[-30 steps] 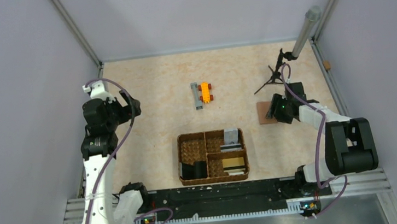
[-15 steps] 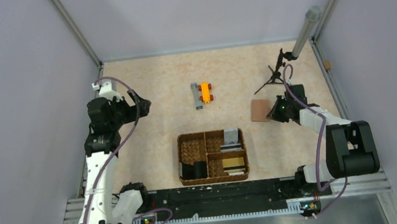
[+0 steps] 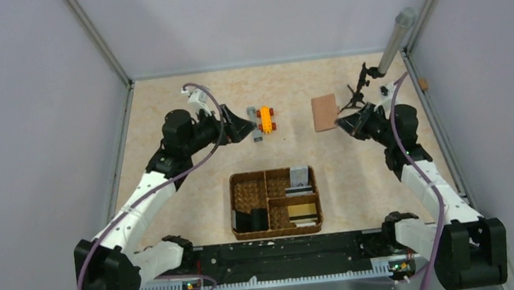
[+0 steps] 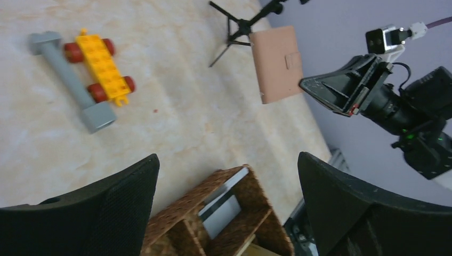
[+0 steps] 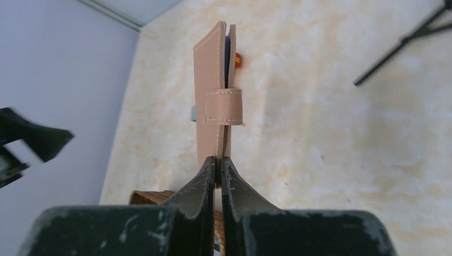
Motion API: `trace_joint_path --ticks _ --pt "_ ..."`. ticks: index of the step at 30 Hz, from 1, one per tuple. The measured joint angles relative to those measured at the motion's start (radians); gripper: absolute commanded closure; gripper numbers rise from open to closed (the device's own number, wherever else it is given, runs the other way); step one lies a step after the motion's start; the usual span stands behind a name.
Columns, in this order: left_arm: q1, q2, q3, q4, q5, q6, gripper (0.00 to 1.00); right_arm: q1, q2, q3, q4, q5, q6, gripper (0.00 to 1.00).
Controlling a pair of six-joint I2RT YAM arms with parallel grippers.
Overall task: Put the credit cards into the card holder
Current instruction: Pick up the credit card from the center of the board.
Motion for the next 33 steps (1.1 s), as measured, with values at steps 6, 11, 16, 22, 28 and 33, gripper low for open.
trace_joint_path --ticks 6,11,16,22,28,33 --pt "-0.071 0.118 0.012 0.259 0.098 -0.190 0.01 0.013 -0.056 0.005 0.217 -0.173 0.077 1.00" --pt "-0.118 0.200 0.033 0.436 0.142 -0.287 0.01 0.066 -0.040 0.044 0.404 -0.271 0.164 1.00" --pt "-0.148 0.257 0.072 0.539 0.187 -0.338 0.03 0.162 0.005 0.114 0.532 -0.341 0.201 1.00" --pt "-0.161 0.269 0.096 0.626 0.248 -0.370 0.71 0.224 0.037 0.140 0.599 -0.385 0.212 1.00" --pt "-0.171 0.268 0.101 0.642 0.303 -0.315 1.00 0.225 0.071 0.160 0.524 -0.389 0.189 0.61" --pt "-0.179 0.188 0.122 0.332 0.292 -0.053 1.00 0.225 0.065 0.227 0.301 -0.340 0.045 0.16"
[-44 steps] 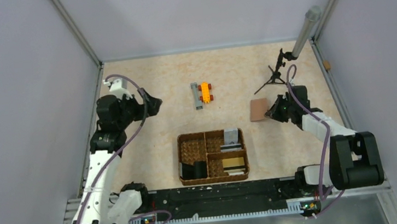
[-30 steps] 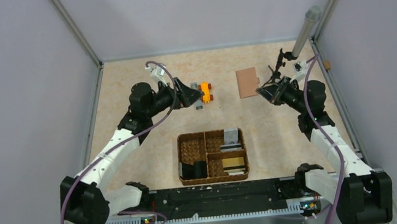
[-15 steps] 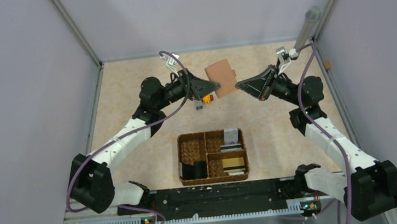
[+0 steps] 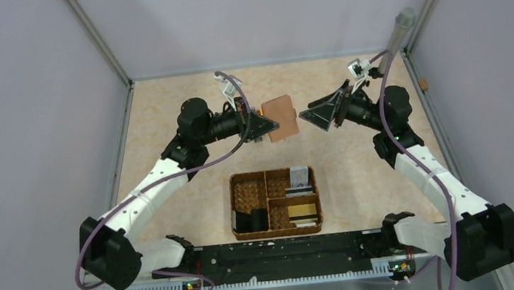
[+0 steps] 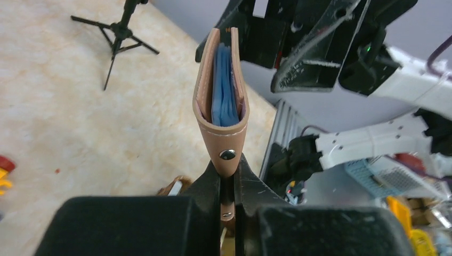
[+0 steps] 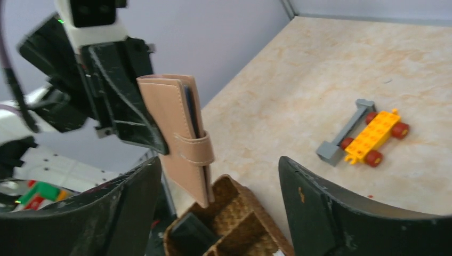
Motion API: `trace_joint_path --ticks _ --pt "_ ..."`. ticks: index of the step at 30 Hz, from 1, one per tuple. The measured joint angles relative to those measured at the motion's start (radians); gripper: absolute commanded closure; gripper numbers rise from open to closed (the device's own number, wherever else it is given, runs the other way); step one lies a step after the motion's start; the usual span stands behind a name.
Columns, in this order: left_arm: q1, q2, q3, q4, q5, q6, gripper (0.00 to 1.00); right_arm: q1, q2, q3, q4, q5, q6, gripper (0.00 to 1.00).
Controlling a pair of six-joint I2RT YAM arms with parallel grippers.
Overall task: Put the credit cards into the card holder
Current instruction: Pick up the credit card from the center of the board.
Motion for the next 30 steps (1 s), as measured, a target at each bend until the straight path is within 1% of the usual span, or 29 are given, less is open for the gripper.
trace_joint_path --ticks 4,6,9,12,15,16,18,19,20,22,23,24,25,26,27,28,30 --pt "-0.006 -0.061 0.090 -0.282 0.010 0.225 1.00 0.000 -0.028 0.012 -0.084 -0.018 -0.106 0.13" --pt "-0.008 -0.076 0.130 -0.375 0.036 0.308 1.00 0.007 -0.031 0.019 -0.089 -0.060 -0.138 0.13" --pt "-0.013 -0.088 0.143 -0.464 0.082 0.384 1.00 0.042 -0.029 0.045 -0.110 -0.103 -0.185 0.12" --pt "-0.021 -0.086 0.143 -0.538 0.129 0.422 1.00 0.101 -0.019 0.089 -0.141 -0.139 -0.237 0.13" --pt "-0.026 -0.085 0.143 -0.581 0.162 0.446 1.00 0.149 0.001 0.126 -0.156 -0.166 -0.273 0.15" --pt "-0.027 -0.084 0.143 -0.589 0.170 0.452 1.00 0.162 0.009 0.135 -0.161 -0.168 -0.283 0.17" --pt "-0.027 -0.083 0.143 -0.604 0.189 0.462 1.00 0.188 0.031 0.151 -0.177 -0.168 -0.305 0.25" --pt "-0.027 -0.083 0.143 -0.610 0.197 0.465 1.00 0.201 0.046 0.159 -0.183 -0.171 -0.314 0.34" --pt "-0.027 -0.083 0.143 -0.615 0.203 0.467 1.00 0.211 0.061 0.164 -0.189 -0.172 -0.322 0.50" --pt "-0.027 -0.083 0.143 -0.622 0.215 0.471 0.98 0.225 0.086 0.170 -0.198 -0.179 -0.338 0.91" --pt "-0.027 -0.083 0.143 -0.626 0.216 0.473 0.78 0.231 0.097 0.174 -0.205 -0.187 -0.341 1.00" --pt "-0.027 -0.083 0.143 -0.629 0.211 0.473 0.48 0.239 0.106 0.180 -0.212 -0.198 -0.338 1.00" --pt "-0.024 -0.083 0.143 -0.639 0.204 0.475 0.27 0.245 0.109 0.188 -0.224 -0.204 -0.347 1.00" --pt "-0.021 -0.083 0.143 -0.638 0.190 0.470 0.13 0.247 0.109 0.195 -0.237 -0.201 -0.358 1.00" --pt "-0.021 -0.083 0.143 -0.637 0.178 0.469 0.04 0.249 0.109 0.202 -0.248 -0.187 -0.376 1.00" --pt "-0.020 -0.084 0.145 -0.639 0.151 0.457 0.02 0.252 0.107 0.208 -0.263 -0.158 -0.400 1.00" --pt "-0.009 -0.090 0.145 -0.647 0.084 0.421 0.01 0.254 0.095 0.206 -0.282 -0.075 -0.448 1.00"
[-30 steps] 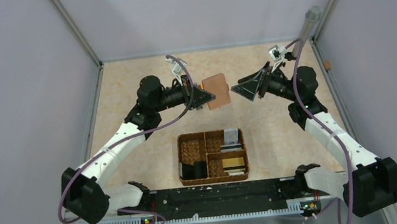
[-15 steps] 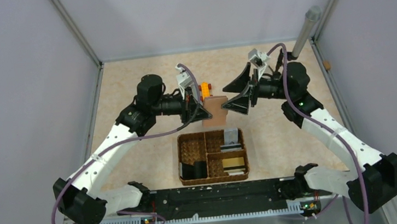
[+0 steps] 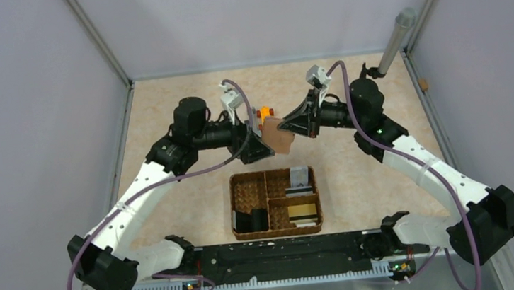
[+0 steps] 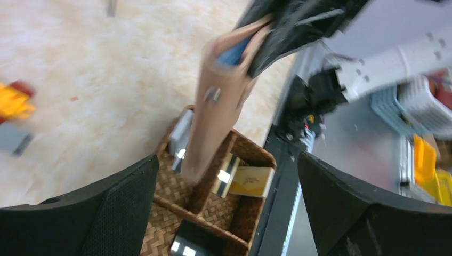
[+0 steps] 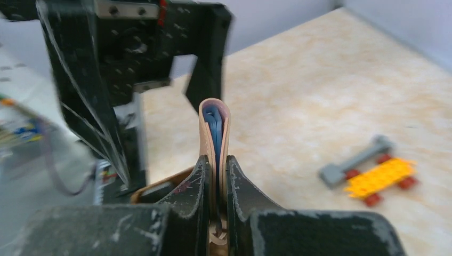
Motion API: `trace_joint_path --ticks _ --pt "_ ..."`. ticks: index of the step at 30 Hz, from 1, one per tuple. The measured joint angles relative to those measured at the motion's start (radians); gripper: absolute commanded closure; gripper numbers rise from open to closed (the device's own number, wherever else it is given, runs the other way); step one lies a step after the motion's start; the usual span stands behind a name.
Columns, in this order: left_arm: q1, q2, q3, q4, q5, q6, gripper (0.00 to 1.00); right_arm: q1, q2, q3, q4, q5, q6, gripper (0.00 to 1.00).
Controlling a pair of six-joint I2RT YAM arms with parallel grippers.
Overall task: Put the credit cards into the card holder
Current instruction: Pick up the credit card from the center of the board, then open the card holder.
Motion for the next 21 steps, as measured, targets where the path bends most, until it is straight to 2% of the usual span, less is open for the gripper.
trace_joint_path --ticks 4,6,9,16,21 --pt "0.124 -0.062 -0.006 0.005 -0.108 -0.138 0.01 0.000 -0.058 -0.048 0.042 0.228 -0.098 1.00" --pt "0.223 -0.114 -0.024 0.060 -0.128 -0.272 0.01 0.002 -0.082 -0.089 0.108 0.323 -0.148 1.00" --pt "0.302 -0.148 -0.042 0.123 -0.142 -0.474 0.01 0.027 -0.088 -0.139 0.208 0.437 -0.233 1.00" --pt "0.327 -0.039 -0.164 0.280 -0.100 -0.914 0.01 0.239 -0.088 -0.222 0.369 0.630 -0.512 1.00" --pt "0.336 0.014 -0.248 0.333 -0.085 -1.105 0.01 0.336 -0.082 -0.225 0.418 0.682 -0.687 1.00"
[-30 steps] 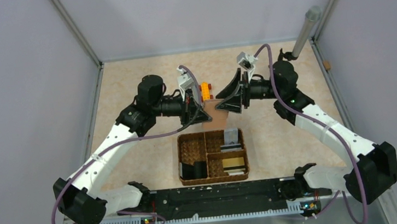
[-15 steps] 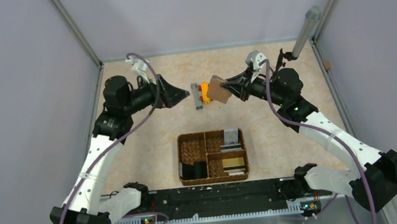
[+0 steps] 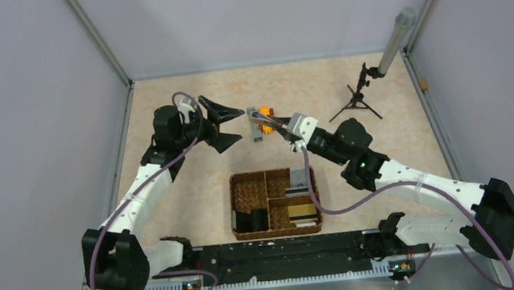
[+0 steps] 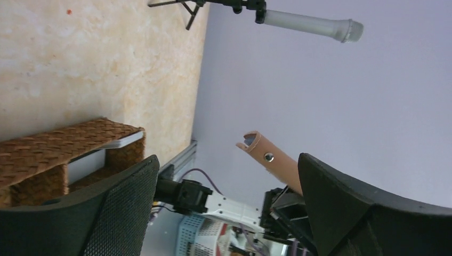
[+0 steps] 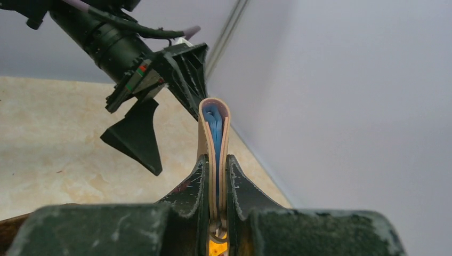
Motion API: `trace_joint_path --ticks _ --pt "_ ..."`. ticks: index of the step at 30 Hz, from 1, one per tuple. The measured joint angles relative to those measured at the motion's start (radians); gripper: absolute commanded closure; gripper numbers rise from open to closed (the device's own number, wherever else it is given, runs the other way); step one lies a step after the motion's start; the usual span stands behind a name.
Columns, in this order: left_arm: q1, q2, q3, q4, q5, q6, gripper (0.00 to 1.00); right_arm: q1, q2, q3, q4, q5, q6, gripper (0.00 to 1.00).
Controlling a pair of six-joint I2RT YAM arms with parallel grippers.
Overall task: Put the credit cards into the card holder
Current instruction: Open the card holder.
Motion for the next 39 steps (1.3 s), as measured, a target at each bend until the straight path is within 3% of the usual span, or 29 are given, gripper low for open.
trace_joint_path --ticks 9,11,21,22,23,24,26,31,35,39 --pt "0.002 0.018 -0.106 0.235 0.038 -0.253 0.01 0.098 0.092 0.000 0.021 0.037 -0.182 1.00" --pt "0.002 0.023 -0.107 0.242 0.047 -0.270 0.06 0.106 0.113 0.002 0.024 0.049 -0.214 1.00" --pt "0.002 0.022 -0.105 0.197 0.101 -0.236 0.73 0.161 0.203 0.003 0.066 0.106 -0.362 1.00" --pt "0.002 0.023 -0.104 0.192 0.106 -0.233 0.83 0.165 0.210 0.003 0.072 0.114 -0.372 0.97" --pt "0.002 0.023 -0.104 0.190 0.107 -0.233 0.95 0.167 0.214 0.003 0.073 0.121 -0.380 0.88" --pt "0.002 0.023 -0.102 0.190 0.111 -0.232 1.00 0.170 0.215 0.003 0.074 0.125 -0.385 0.75" --pt "0.005 0.025 -0.094 0.196 0.117 -0.236 1.00 0.181 0.216 0.002 0.072 0.139 -0.388 0.55" --pt "0.028 0.054 -0.061 0.241 0.117 -0.158 1.00 0.195 0.179 -0.021 0.097 0.199 -0.283 0.34" --pt "0.062 0.076 -0.040 0.252 0.116 -0.021 1.00 0.191 0.113 -0.021 0.021 0.284 -0.106 0.33" --pt "0.071 0.098 0.038 0.198 0.130 0.211 1.00 0.126 0.091 0.049 -0.204 0.273 0.141 0.34"
